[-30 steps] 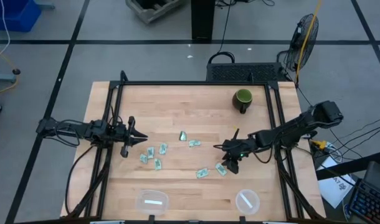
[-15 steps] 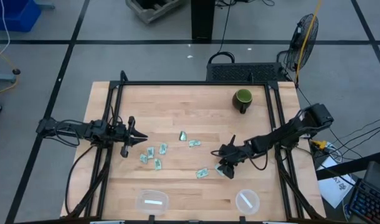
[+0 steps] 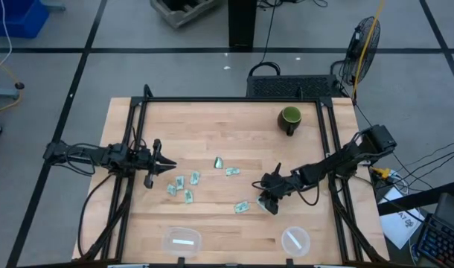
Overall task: Pick and place Stevia / Truvia into bins
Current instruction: Put the stevia packet into the right transparent container
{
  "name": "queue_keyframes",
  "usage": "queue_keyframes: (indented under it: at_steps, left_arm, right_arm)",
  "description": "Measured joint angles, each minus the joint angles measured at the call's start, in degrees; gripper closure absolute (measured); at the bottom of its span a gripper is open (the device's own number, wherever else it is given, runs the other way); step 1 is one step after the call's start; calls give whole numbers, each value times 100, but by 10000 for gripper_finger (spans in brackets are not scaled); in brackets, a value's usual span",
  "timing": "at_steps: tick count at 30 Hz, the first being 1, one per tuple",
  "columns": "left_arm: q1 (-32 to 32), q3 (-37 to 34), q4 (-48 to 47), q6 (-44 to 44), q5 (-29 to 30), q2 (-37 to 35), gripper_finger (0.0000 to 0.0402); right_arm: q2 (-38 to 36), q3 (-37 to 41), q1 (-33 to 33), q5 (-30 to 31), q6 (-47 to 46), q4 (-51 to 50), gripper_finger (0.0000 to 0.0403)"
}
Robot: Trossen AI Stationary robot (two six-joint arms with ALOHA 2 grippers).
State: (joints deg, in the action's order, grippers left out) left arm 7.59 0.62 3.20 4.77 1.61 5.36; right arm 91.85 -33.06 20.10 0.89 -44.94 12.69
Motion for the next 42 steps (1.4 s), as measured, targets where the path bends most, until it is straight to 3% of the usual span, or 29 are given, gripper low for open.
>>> queue_keyframes:
  at_steps: [7, 19, 28, 35, 42]
  left_arm:
    - [1, 0, 0, 1, 0, 1, 344]
    - [0, 0, 2, 1, 0, 1, 344]
    - [-1, 0, 0, -1, 0, 1, 344]
    - [-1, 0, 0, -1, 2, -1, 344]
    - [0, 0, 0, 1, 2, 0, 344]
  right_arm:
    - [18, 15, -4, -60, 120, 230, 397]
    - [-176, 26, -20, -176, 275, 554, 402]
    - [-1488, 24, 44, -271, 689, 458, 402]
    - [-2645, 24, 452, -243, 816, 38, 403]
    - [-3145, 22, 1306, 582, 903, -114, 403]
